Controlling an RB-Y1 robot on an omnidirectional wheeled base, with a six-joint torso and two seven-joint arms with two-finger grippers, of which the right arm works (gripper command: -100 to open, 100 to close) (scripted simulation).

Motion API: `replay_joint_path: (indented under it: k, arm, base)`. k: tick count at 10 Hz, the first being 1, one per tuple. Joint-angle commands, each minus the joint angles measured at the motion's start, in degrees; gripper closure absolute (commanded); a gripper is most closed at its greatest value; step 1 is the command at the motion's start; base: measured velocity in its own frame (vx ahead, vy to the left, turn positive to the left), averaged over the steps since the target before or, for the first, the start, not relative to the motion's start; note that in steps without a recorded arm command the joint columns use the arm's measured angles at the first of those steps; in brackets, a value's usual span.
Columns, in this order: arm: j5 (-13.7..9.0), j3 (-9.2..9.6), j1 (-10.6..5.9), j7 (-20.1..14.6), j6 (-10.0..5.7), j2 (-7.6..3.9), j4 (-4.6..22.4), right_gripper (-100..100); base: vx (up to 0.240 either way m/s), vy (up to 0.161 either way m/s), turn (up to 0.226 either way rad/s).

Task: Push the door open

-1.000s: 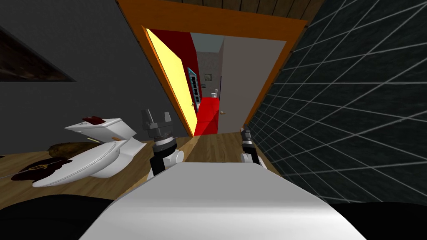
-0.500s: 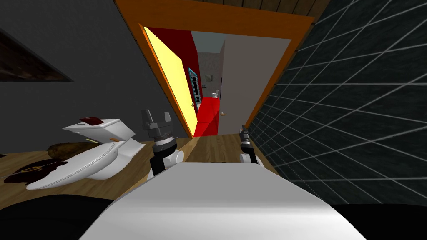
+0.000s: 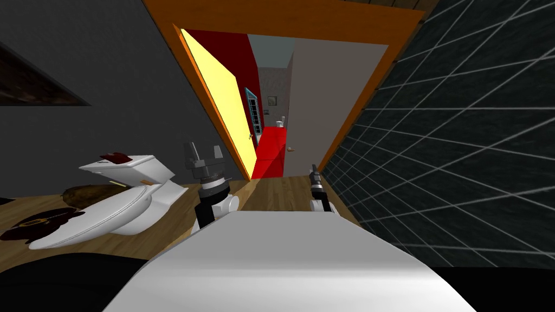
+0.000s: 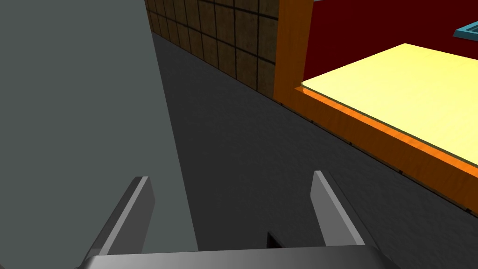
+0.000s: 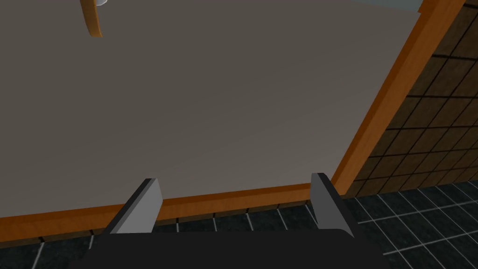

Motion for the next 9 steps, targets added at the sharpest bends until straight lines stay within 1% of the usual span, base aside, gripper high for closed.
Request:
replay_joint_path:
  k: [1, 9]
  arm:
    - [-0.1, -0.05, -1.02, -0.2, -0.68, -0.22, 2.5, -100]
    - [0.0, 0.27, -4.90, -0.8, -3.53, -0.05, 13.1, -100]
  base:
    - [0.107, -0.027, 0.029]
    - [0.098, -0.026, 0.030]
